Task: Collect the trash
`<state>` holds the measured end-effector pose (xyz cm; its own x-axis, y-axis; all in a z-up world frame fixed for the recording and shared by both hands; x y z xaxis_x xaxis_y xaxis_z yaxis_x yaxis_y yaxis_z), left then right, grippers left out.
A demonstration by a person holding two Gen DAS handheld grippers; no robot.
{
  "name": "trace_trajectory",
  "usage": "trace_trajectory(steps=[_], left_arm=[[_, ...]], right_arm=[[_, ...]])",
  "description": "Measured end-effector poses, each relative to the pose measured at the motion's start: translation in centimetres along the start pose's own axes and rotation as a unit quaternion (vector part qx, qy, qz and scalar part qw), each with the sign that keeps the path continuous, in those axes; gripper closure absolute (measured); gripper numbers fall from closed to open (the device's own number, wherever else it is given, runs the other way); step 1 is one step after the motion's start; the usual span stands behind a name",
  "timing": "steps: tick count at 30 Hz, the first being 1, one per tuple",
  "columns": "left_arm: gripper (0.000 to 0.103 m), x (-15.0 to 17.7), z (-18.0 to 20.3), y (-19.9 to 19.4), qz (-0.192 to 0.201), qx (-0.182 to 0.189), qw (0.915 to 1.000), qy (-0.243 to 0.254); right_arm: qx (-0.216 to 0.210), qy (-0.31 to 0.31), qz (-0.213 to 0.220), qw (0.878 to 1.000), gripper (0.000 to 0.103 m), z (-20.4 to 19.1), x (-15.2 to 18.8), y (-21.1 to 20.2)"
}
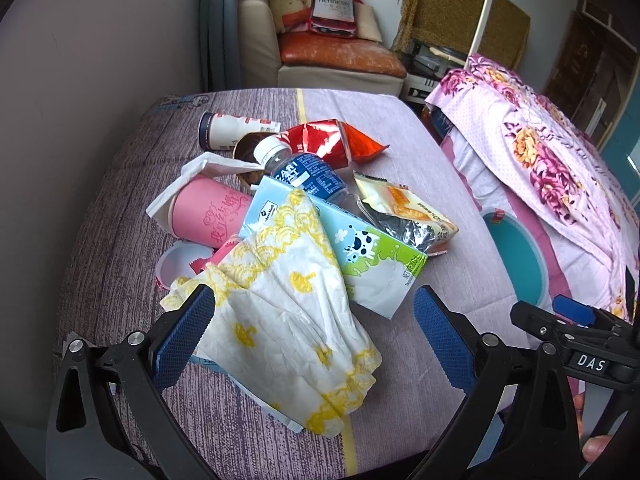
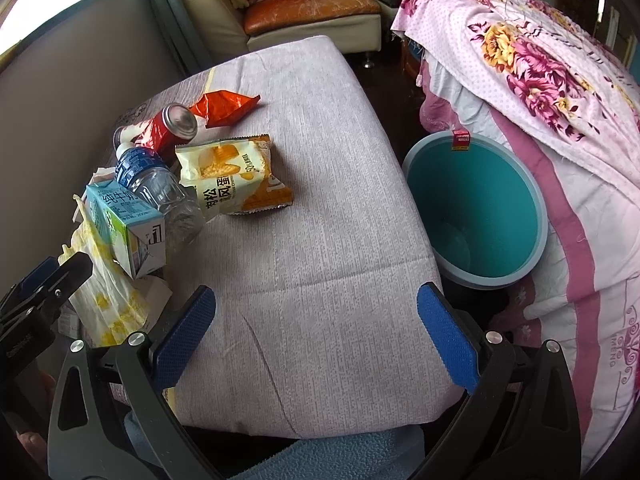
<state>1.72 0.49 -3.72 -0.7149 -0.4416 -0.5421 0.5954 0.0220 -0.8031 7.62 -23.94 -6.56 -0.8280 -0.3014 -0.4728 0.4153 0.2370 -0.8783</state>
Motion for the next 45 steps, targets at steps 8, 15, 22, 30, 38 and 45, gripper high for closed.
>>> trace_trajectory(steps=[8,15,22,30,38,45], left_arm=[[0.004,-0.3,-0.9,-0.5,0.004,-0.007,1.0,-0.005],[0.004,-0.1,-4.9,-0.2,-0.019,-0.034,0.9982,-0.046],[0.004,1.0,-4.7,2.1,-0.077,-0.023,0.995,-0.06],[0.018,1.1,-4.0,2.4,-0.068,-0.05,0.9956,-0.041],[0.068,0.1,-5.4,1.3,-0.072,-0.038,0.9949,-0.06],[0.079,-2.5,-6.3,-0.8,-0.046,-0.01,0.9976,-0.049]], right_arm=[[-0.004,0.001,0.001,1.0,0.006,-0.1,0.1,-0.1],[-0.017,0.009,-0.003,1.0,0.006,0.1,0.3,0.6],[-0.033,0.005,-0.009,0.999,0.006,-0.4,0.6,1.5],[-0.048,0.009,-0.013,0.999,0.006,-0.4,0.7,2.2],[-0.054,-0.017,-0.013,0.998,0.006,-1.5,0.3,2.0],[-0.072,-0.064,-0.01,0.995,0.006,-3.8,-2.0,1.1]])
Point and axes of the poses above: each gripper's, at about its wrist camera, not at the fingertips, and y roughly the way its jaws point, z to its right, x to its underside, the point moved 4 cm from there along y, roughly the way its jaws point, and after that the axes turned 15 degrees about -y, right-handed, at the moved point
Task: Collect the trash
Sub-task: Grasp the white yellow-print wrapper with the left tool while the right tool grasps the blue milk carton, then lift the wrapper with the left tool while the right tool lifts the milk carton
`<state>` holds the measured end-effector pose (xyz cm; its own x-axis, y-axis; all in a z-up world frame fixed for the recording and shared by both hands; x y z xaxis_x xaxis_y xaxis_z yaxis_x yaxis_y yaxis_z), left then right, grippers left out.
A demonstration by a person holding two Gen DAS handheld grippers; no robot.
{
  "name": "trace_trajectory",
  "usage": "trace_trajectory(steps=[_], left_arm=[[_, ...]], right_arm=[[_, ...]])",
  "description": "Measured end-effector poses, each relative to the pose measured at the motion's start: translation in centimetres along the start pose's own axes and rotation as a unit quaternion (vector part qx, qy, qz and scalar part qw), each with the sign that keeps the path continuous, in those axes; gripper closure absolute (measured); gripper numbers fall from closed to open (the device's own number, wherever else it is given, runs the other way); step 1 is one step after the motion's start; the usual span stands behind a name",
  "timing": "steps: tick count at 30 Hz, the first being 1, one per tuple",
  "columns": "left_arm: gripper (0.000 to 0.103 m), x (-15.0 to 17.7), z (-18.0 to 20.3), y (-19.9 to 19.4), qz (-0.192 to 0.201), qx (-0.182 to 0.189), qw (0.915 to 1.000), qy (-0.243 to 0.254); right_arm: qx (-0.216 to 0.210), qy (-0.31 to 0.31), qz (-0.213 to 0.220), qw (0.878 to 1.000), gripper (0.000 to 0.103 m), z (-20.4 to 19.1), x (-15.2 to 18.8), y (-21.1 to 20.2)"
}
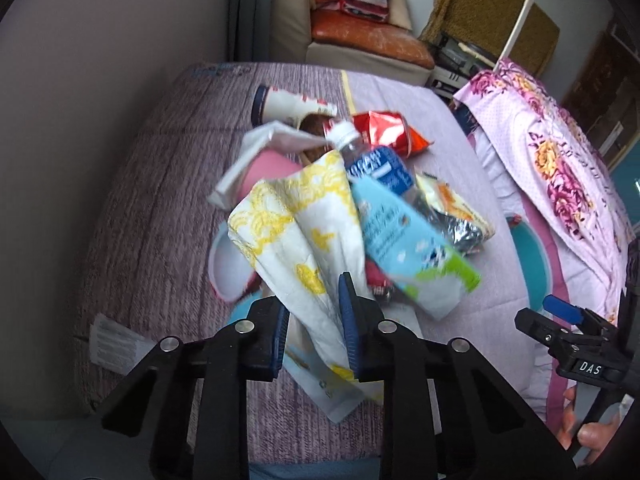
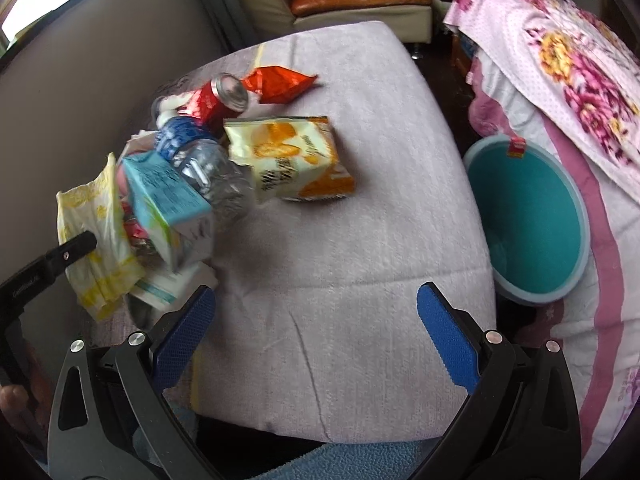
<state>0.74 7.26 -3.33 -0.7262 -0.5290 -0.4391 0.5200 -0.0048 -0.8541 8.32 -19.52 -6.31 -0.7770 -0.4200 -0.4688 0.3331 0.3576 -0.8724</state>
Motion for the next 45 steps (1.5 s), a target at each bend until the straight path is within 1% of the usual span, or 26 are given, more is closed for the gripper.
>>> trace_trajectory(steps=[4,9,10,12,13,15,16,17,19,21,22,23,25,26,27,30,31,32,34,35,37,39,41,42,43,45], left_arm=[[0.079,-1.7,-1.1,-0.1,0.008,0.001,1.0,0.004],[0.079,-1.8,-2.6,1.7,-0.017,0.004,0.9998,0.001],[0.078,-1.7,-2.7,1.9,-0.022,0.007,0.9997,-0.001],[0.078,-1.2,-3.2,2.5,-0.032,0.016,0.9993,-0.005],[0.076,-0.9,-3.4,2.8,-0.04,0.02,0.999,-0.004],[0.065,-0.5,-3.6,3.0,-0.048,0.027,0.9985,-0.003],[0.051,-0.3,-3.7,3.0,-0.049,0.028,0.9984,-0.002],[0.04,-0.1,-3.8,3.0,-0.048,0.029,0.9984,-0.001],[0.034,0.2,-4.0,2.9,-0.05,0.039,0.998,0.0],[0.03,0.5,-4.0,2.9,-0.062,0.059,0.9963,-0.004],[0.025,0.6,-4.0,2.9,-0.066,0.063,0.9958,-0.004],[0.022,0.7,-4.0,3.0,-0.069,0.067,0.9954,-0.004],[0.02,1.1,-4.0,3.3,-0.075,0.066,0.995,0.001],[0.02,1.4,-3.8,3.6,-0.08,0.067,0.9946,0.002],[0.02,1.6,-3.8,3.9,-0.084,0.068,0.9941,0.002],[0.021,2.2,-3.9,4.6,-0.092,0.064,0.9937,0.003],[0.026,2.2,-4.0,4.8,-0.092,0.061,0.9939,0.004],[0.042,2.2,-4.0,4.8,-0.091,0.06,0.994,0.004],[0.057,2.1,-4.1,4.8,-0.091,0.057,0.9942,0.003],[0.061,2.0,-4.2,4.7,-0.09,0.059,0.9942,0.001],[0.065,1.7,-4.4,4.3,-0.088,0.065,0.9941,-0.002],[0.067,1.7,-4.4,4.1,-0.086,0.066,0.9941,0.0],[0.068,1.7,-4.5,4.1,-0.087,0.064,0.9942,0.002],[0.068,1.6,-4.6,4.1,-0.088,0.061,0.9943,0.0],[0.068,1.5,-4.7,4.0,-0.087,0.059,0.9945,-0.001],[0.069,1.2,-4.7,3.4,-0.077,0.057,0.9954,-0.003]], right_arm=[[0.0,-0.052,0.007,0.999,0.006,-1.9,-2.6,-0.5],[-0.033,-0.117,-0.012,0.992,0.007,-5.6,-5.3,1.2],[-0.041,-0.127,-0.019,0.991,0.008,-6.3,-5.8,1.8],[-0.054,-0.138,-0.036,0.988,0.017,-7.2,-6.5,3.0],[-0.06,-0.142,-0.041,0.987,0.019,-7.7,-6.8,3.4],[-0.073,-0.152,-0.052,0.984,0.021,-8.4,-7.2,4.4],[-0.078,-0.155,-0.058,0.983,0.021,-8.6,-7.4,4.9],[-0.083,-0.156,-0.063,0.982,0.021,-8.8,-7.5,5.3],[-0.101,-0.154,-0.08,0.98,0.021,-9.4,-7.4,6.4],[-0.112,-0.148,-0.095,0.978,0.021,-9.6,-7.0,7.3],[-0.115,-0.147,-0.102,0.977,0.021,-9.8,-6.8,7.7],[-0.118,-0.147,-0.107,0.976,0.024,-9.9,-6.6,8.0],[-0.124,-0.143,-0.114,0.975,0.043,-9.9,-6.4,8.6],[-0.135,-0.135,-0.117,0.975,0.057,-9.8,-6.3,8.7],[-0.146,-0.126,-0.12,0.974,0.058,-9.6,-6.2,8.8],[-0.15,-0.123,-0.119,0.974,0.06,-9.6,-6.0,8.7],[-0.153,-0.121,-0.119,0.973,0.06,-9.5,-5.9,8.5],[-0.156,-0.119,-0.119,0.973,0.06,-9.4,-5.9,8.4],[-0.156,-0.115,-0.117,0.974,0.056,-9.4,-5.9,8.3],[-0.156,-0.114,-0.117,0.974,0.048,-9.4,-5.9,8.4],[-0.154,-0.118,-0.117,0.974,0.045,-9.7,-6.2,9.3],[-0.16,-0.115,-0.119,0.973,0.037,-10.0,-6.3,10.7],[-0.159,-0.114,-0.12,0.973,0.037,-10.5,-6.1,11.5],[-0.154,-0.114,-0.12,0.974,0.042,-10.7,-5.9,11.6],[-0.151,-0.113,-0.119,0.975,0.05,-10.8,-5.9,11.6],[-0.162,-0.104,-0.11,0.975,0.065,-11.0,-6.1,11.3]])
Point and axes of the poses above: each gripper's, at about its wrist camera, not at the fingertips, and y roughly the way its jaws point, z to its right, x to its underside, the point moved 4 cm from there along y, roughly the way its jaws point, and after that the axes turned 15 degrees about -y, right-handed, at the moved point
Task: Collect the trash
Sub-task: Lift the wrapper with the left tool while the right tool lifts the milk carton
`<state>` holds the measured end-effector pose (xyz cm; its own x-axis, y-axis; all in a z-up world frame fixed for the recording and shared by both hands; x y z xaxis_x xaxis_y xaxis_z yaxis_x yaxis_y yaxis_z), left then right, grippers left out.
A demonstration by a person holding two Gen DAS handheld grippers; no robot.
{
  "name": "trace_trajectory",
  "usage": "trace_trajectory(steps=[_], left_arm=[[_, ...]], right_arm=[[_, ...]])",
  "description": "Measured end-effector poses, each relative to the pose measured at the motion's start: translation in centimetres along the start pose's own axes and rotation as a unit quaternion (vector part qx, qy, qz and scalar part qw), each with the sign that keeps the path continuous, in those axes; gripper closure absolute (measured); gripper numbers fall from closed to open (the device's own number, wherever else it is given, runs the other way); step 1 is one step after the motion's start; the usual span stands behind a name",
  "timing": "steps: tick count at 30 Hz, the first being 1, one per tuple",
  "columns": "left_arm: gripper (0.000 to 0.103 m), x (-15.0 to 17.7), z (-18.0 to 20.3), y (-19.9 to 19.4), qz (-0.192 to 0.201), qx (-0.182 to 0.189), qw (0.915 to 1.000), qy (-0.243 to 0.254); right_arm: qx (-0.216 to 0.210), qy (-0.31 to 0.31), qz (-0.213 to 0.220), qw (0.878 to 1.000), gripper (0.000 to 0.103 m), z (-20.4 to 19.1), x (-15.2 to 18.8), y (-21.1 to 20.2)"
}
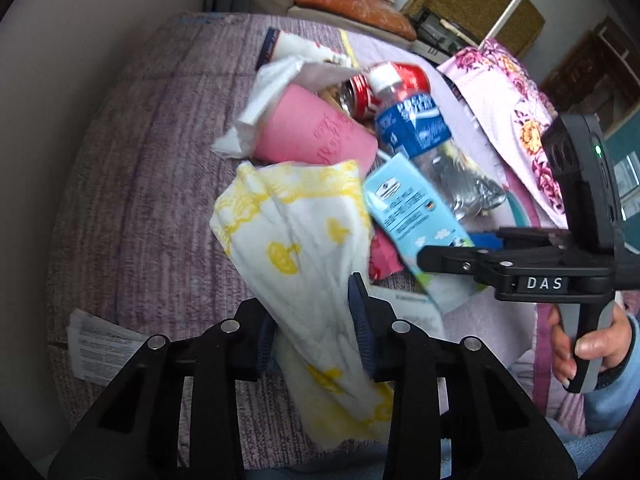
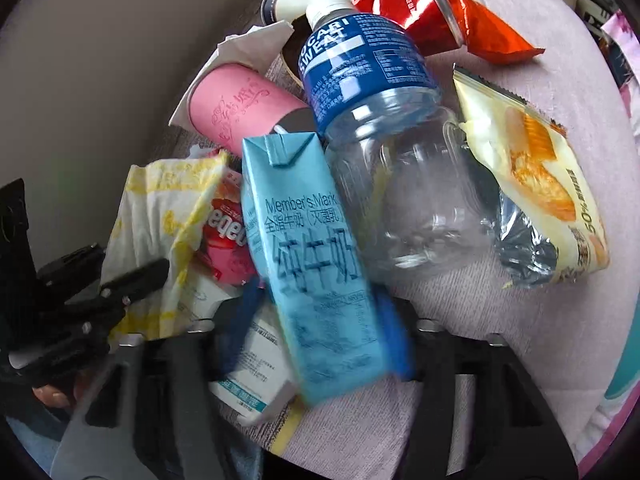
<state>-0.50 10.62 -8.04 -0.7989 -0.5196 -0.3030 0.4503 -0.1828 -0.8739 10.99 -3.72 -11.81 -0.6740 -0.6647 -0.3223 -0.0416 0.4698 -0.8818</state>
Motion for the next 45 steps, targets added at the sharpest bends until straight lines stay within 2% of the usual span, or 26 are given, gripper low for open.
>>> trace_trajectory(steps=[9,12,16,18,20,21,24,26,30,31,32,34,35,37,40,42,45], left_arm=[[0.077,-1.8,1.4,-3.8,0.055,0.002,0.9984,0.012],[0.077,-1.7,1.9,-2.9,0.049,-0.004,0.9985,0.022],[0.077,-0.7,1.0,-0.5,0.013,-0.027,0.9995,0.013],[0.069,-0.3,0.4,-0.1,0.006,-0.035,0.9994,0.006],[0.042,-0.1,-0.5,0.2,0.002,-0.043,0.999,-0.01],[0.038,0.0,-0.8,0.2,0.002,-0.046,0.9988,-0.016],[0.036,0.0,-1.7,0.6,-0.009,-0.046,0.9984,-0.03],[0.024,0.0,-2.0,1.2,-0.025,-0.036,0.9981,-0.042],[0.023,0.5,-1.6,2.0,-0.038,-0.019,0.9979,-0.05],[0.027,0.6,-1.4,2.0,-0.034,-0.02,0.9982,-0.046],[0.043,0.7,-1.1,2.0,-0.029,-0.023,0.9985,-0.04],[0.066,0.8,-0.9,1.7,-0.027,-0.023,0.9987,-0.037],[0.075,0.7,-0.8,1.4,-0.02,-0.028,0.9988,-0.036],[0.082,0.4,-0.7,0.8,-0.002,-0.038,0.9987,-0.033],[0.091,-0.1,-0.1,-0.8,0.021,-0.032,0.9989,-0.027],[0.091,-0.4,0.4,-2.0,0.038,-0.031,0.9987,-0.017],[0.091,-0.7,1.0,-2.7,0.035,-0.019,0.9992,-0.007]], right_arm=[[-0.022,0.024,0.071,0.997,0.067,-0.5,1.7,-5.4],[-0.016,0.024,0.089,0.996,0.067,0.2,1.6,-7.2],[-0.015,0.031,0.088,0.996,0.067,0.6,2.3,-7.5],[-0.017,0.033,0.086,0.996,0.067,0.3,2.6,-7.5],[-0.02,0.035,0.085,0.996,0.067,0.5,2.7,-7.2],[-0.02,0.037,0.085,0.995,0.067,0.5,2.9,-7.4],[-0.022,0.039,0.086,0.995,0.067,0.7,2.8,-7.2],[-0.022,0.04,0.085,0.995,0.067,0.7,2.8,-7.1],[-0.02,0.045,0.083,0.995,0.067,0.8,2.9,-6.7],[-0.019,0.046,0.082,0.995,0.067,0.9,2.8,-6.6],[-0.017,0.047,0.082,0.995,0.067,1.0,2.8,-6.5],[-0.013,0.047,0.082,0.995,0.067,1.0,2.8,-6.4],[-0.011,0.047,0.082,0.995,0.067,0.9,2.8,-6.4],[-0.009,0.048,0.084,0.995,0.067,0.8,2.8,-6.5],[-0.005,0.048,0.088,0.995,0.067,0.6,2.9,-6.8],[-0.006,0.05,0.092,0.994,0.067,0.6,3.0,-7.1],[-0.007,0.053,0.098,0.994,0.067,0.6,3.3,-7.6]])
Point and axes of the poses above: each gripper's, at about its wrist camera, not at the fingertips, and y roughly the way its jaws point, z to its right, x to its underside, the point moved 4 cm from there along y, roughly the way its jaws point, and after that the axes turned 15 degrees about -y, right-handed, at the moved point
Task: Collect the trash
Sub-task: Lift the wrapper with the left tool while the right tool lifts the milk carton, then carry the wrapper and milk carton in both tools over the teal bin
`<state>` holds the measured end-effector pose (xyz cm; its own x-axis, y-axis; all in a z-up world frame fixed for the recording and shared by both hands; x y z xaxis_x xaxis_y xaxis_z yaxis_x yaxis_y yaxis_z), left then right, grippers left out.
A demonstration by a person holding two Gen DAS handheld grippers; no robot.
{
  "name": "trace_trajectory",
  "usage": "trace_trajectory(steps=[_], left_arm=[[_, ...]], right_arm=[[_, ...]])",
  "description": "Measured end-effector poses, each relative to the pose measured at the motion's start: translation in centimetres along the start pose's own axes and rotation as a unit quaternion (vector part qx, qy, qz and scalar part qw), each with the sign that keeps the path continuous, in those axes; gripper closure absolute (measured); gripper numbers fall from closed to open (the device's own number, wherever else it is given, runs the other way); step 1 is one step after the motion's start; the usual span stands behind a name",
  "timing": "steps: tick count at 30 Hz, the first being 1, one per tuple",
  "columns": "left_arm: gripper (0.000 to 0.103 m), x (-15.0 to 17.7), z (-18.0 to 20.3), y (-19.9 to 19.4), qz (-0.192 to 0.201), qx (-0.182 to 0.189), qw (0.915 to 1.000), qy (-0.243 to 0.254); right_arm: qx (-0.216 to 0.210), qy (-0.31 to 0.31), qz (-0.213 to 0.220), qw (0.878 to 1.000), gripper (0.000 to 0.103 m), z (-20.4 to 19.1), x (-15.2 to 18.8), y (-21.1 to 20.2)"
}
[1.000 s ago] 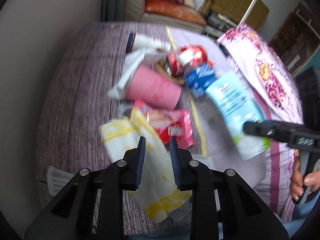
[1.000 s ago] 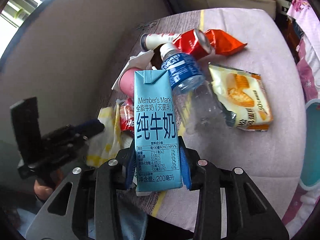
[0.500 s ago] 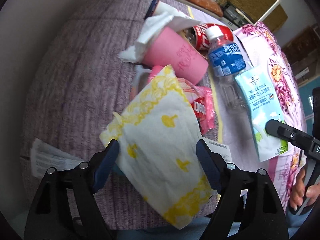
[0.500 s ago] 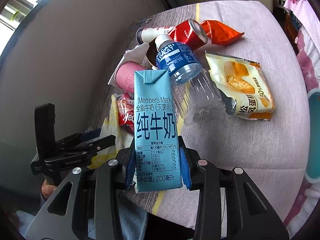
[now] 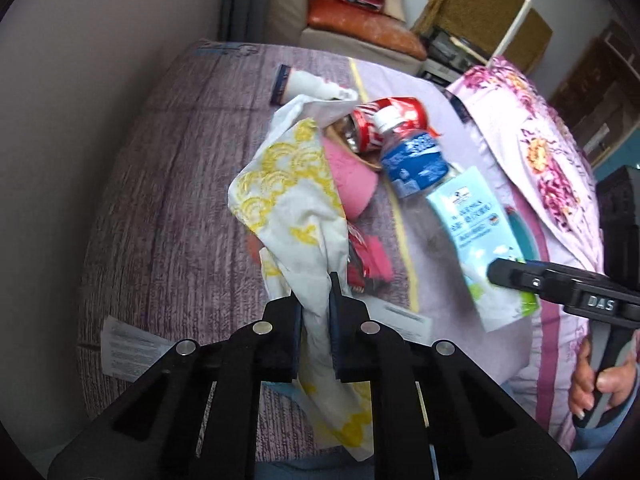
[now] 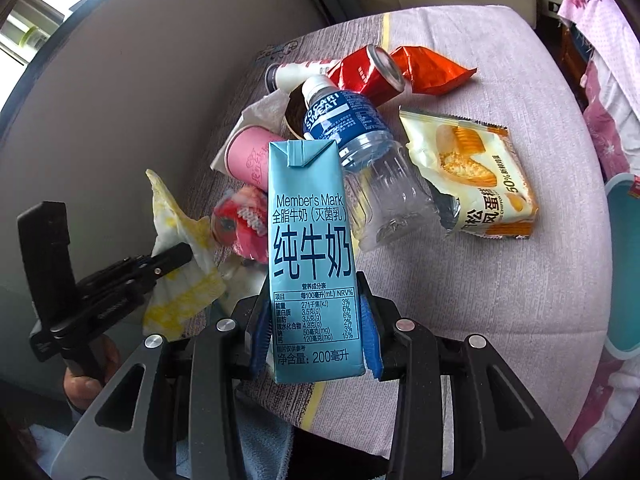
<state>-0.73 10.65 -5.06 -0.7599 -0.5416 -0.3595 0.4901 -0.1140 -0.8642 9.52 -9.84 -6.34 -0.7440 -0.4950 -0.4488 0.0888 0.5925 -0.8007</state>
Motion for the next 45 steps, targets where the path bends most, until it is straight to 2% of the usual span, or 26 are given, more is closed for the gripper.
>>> trace_trajectory(steps=[3,8,15,18,24,29,33,37,45], left_arm=[[0.091,0.1,1.1,-0.3,0.001,0.008,0.9999,0.011],[0.091,0.9,3.8,-1.3,-0.002,0.046,0.9983,0.035],[0.091,0.2,7.3,-0.3,-0.002,0.054,0.9965,0.065],[0.091,0.1,9.9,0.2,-0.007,0.063,0.9941,0.089],[0.091,0.6,18.4,2.5,-0.025,0.1,0.9818,0.159],[0.091,1.7,25.7,5.7,-0.056,0.134,0.9691,0.199],[0.091,2.9,30.9,8.6,-0.074,0.14,0.9618,0.223],[0.091,4.1,35.1,12.1,-0.095,0.133,0.9561,0.243],[0.09,6.3,40.3,18.0,-0.133,0.11,0.9474,0.269]], right_arm=[[0.0,0.004,0.006,1.0,0.067,0.1,0.1,-0.7],[0.001,0.013,0.021,1.0,0.067,0.6,0.3,-2.1],[0.015,0.05,0.059,0.997,0.067,3.5,0.5,-5.5],[0.022,0.067,0.074,0.995,0.067,4.9,0.8,-6.9],[0.068,0.124,0.12,0.983,0.067,10.3,2.5,-11.7],[0.122,0.178,0.149,0.965,0.067,15.7,5.7,-16.0],[0.158,0.222,0.158,0.949,0.067,20.1,8.6,-18.1],[0.173,0.258,0.155,0.938,0.067,24.3,11.4,-18.8],[0.17,0.303,0.134,0.928,0.067,29.4,14.6,-16.9]])
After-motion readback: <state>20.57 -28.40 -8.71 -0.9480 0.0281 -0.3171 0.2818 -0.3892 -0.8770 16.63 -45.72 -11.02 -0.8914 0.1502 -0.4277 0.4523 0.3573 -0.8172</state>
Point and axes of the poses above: each gripper's, at about its wrist camera, not at the fingertips, and y roughly the way its jaws point, z to its right, x to its underside, the point moved 4 cm from there along y, roughly the way its jaws point, and after that the axes turned 15 degrees about -y, right-handed, at the moved point
